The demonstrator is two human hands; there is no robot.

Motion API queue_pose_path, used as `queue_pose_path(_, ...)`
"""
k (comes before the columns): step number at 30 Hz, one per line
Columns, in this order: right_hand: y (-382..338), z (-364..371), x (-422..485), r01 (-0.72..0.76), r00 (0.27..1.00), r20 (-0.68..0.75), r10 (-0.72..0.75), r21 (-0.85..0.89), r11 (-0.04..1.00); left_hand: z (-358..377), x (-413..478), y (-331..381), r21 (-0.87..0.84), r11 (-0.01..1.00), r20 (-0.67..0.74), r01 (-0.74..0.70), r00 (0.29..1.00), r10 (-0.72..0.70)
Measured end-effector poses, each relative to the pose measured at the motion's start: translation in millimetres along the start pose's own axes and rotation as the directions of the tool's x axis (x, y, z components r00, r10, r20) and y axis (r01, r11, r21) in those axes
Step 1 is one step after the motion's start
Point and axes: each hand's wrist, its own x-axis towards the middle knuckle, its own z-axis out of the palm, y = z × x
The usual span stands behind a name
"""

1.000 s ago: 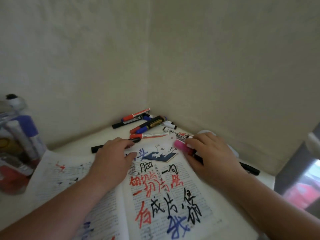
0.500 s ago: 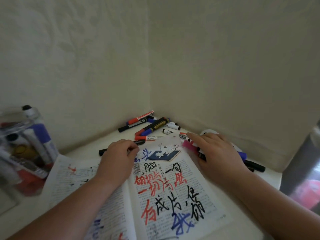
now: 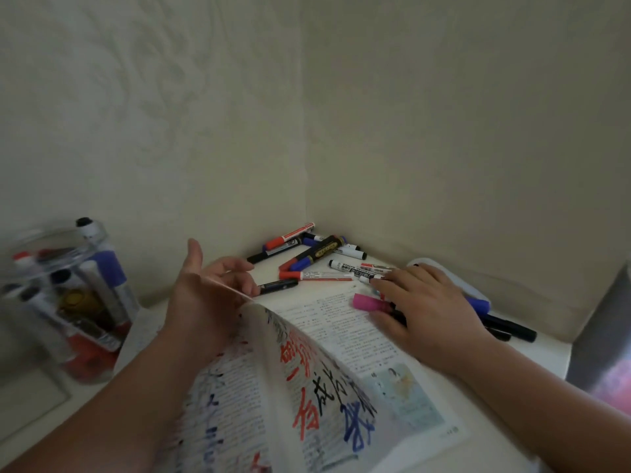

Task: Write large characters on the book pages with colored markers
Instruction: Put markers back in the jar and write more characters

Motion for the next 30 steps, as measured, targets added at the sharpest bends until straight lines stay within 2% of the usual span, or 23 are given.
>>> queue_pose_path(3, -6.8, -3.7, -1.9, 0.016, 0.995, -0.1, -0.016, 0.007, 1.0, -1.9, -3.5, 1.1, 0.073, 0.997, 0.089, 0.0, 0.996, -0.006)
queue_pose_path(6, -14.3, -5.9, -2.3, 0.071, 0.985, -0.16, -0.064, 0.036, 0.997, 1.3, -5.2, 0.5, 0.093, 0.995, 0.097, 0.019, 0.995, -0.028)
queue_pose_path(9, -18.1, -5.1, 0.4, 0.233, 0.961, -0.162, -0.223, 0.046, 0.971, 8.0, -9.9, -1.1, 0.198, 0.98, 0.087, 0.02, 0.995, -0.038)
queue_pose_path(12, -24.2, 3.0, 8.9, 0.444, 0.885, -0.178, -0.431, 0.037, 0.895, 7.7, -13.7, -4.5, 0.296, 0.955, 0.128, -0.025, 0.992, -0.013)
queue_pose_path(14, -32.4, 9.1, 12.6, 0.523, 0.849, -0.168, -0.501, 0.121, 0.844, 3.9, -14.1, -2.2, 0.338, 0.94, 0.165, -0.052, 0.986, -0.004)
queue_pose_path(18, -50.6, 1.6, 9.7, 0.524, 0.845, -0.056, -0.531, 0.278, 0.805, 5.8, -18.9, 9.5, 0.393, 0.911, 0.208, -0.125, 0.977, 0.044)
queue_pose_path(22, -76.0, -6.6, 11.6, 0.521, 0.817, 0.022, -0.576, 0.397, 0.756, 1.5, -33.9, 50.5, 0.547, 0.791, 0.142, -0.274, 0.962, 0.235)
queue_pose_path(23, -83.7, -7.5, 12.1, 0.511, 0.816, 0.027, -0.577, 0.432, 0.743, -1.6, -40.6, 66.6, 0.607, 0.738, 0.087, -0.294, 0.948, 0.305)
queue_pose_path(24, -91.9, -8.7, 12.2, 0.506, 0.812, 0.03, -0.583, 0.464, 0.728, -5.6, -47.3, 82.8, 0.7, 0.644, 0.044, -0.309, 0.918, 0.393)
queue_pose_path(26, -108.9, -13.6, 13.9, 0.504, 0.802, 0.051, -0.595, 0.476, 0.72, -4.4, -65.3, 111.1, 0.891, 0.336, 0.073, -0.306, 0.826, 0.559)
queue_pose_path(27, -117.5, -15.4, 14.9, 0.514, 0.795, 0.08, -0.601, 0.438, 0.738, 2.6, -74.9, 121.2, 0.932, 0.196, 0.138, -0.304, 0.801, 0.583)
queue_pose_path(28, -125.2, -15.8, 16.0, 0.532, 0.785, 0.114, -0.609, 0.379, 0.757, 13.1, -83.4, 127.4, 0.94, 0.116, 0.21, -0.321, 0.811, 0.547)
queue_pose_path(30, -137.7, -14.1, 15.9, 0.584, 0.765, 0.156, -0.625, 0.243, 0.775, 41.9, -91.7, 124.8, 0.948, -0.013, 0.303, -0.319, 0.885, 0.355)
